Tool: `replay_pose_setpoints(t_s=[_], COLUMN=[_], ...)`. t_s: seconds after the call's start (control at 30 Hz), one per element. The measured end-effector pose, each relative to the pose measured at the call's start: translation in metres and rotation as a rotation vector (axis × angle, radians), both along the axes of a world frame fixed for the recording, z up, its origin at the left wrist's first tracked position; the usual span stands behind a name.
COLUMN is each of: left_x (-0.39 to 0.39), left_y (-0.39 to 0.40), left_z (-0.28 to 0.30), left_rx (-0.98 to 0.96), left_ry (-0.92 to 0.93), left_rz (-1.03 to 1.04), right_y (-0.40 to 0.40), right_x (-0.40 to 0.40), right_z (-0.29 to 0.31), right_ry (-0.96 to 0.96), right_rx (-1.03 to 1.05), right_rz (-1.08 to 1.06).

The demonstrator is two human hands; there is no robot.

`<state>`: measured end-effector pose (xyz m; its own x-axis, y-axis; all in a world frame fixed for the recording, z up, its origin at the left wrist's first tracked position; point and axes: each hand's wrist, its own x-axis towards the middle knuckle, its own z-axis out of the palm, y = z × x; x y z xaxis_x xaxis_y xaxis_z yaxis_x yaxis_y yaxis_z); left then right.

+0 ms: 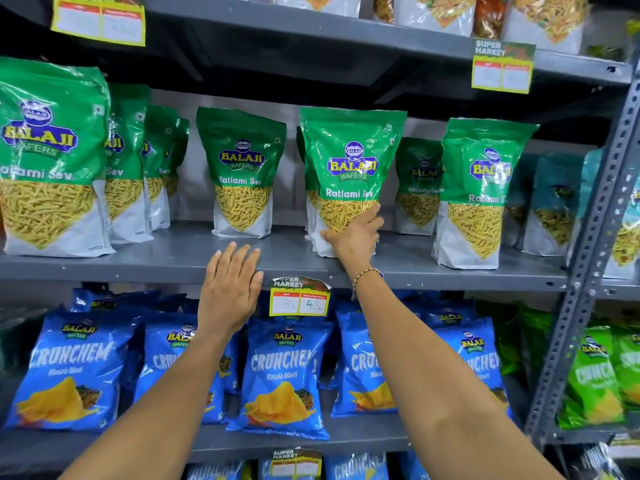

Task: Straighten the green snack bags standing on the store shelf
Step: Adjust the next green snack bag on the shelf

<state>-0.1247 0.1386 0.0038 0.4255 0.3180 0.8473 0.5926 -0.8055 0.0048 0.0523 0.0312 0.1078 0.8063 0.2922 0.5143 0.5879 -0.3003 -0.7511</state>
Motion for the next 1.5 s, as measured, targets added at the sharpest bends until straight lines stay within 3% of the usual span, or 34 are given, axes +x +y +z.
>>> replay_pose_setpoints(t_s=[1.13,1.3,1.4,1.5], left_x=[-0.03,-0.069,-0.09,-0.108], left_y=[-0.013,0.011,0.028,0.042], left_z=[0.016,0.019,0.023,0.028], left_rx=[-0.155,-0.177,-0.186,-0.183], left_ry=[0.125,0.075,0.037,0.031], left_rz=[0.031,0.087,0.108,0.122], right_y=[-0.048,-0.045,-0.034,-0.016], right_x=[-0.038,-0.069,-0.094,-0.113], right_z=[-0.013,-0.015,-0.013,-0.01], right_ry=[-0.037,-0.288,-0.474,-0.466], right_rx=[0.078,0.229,0.342,0.27], right_rz=[0.038,0.011,0.163,0.335])
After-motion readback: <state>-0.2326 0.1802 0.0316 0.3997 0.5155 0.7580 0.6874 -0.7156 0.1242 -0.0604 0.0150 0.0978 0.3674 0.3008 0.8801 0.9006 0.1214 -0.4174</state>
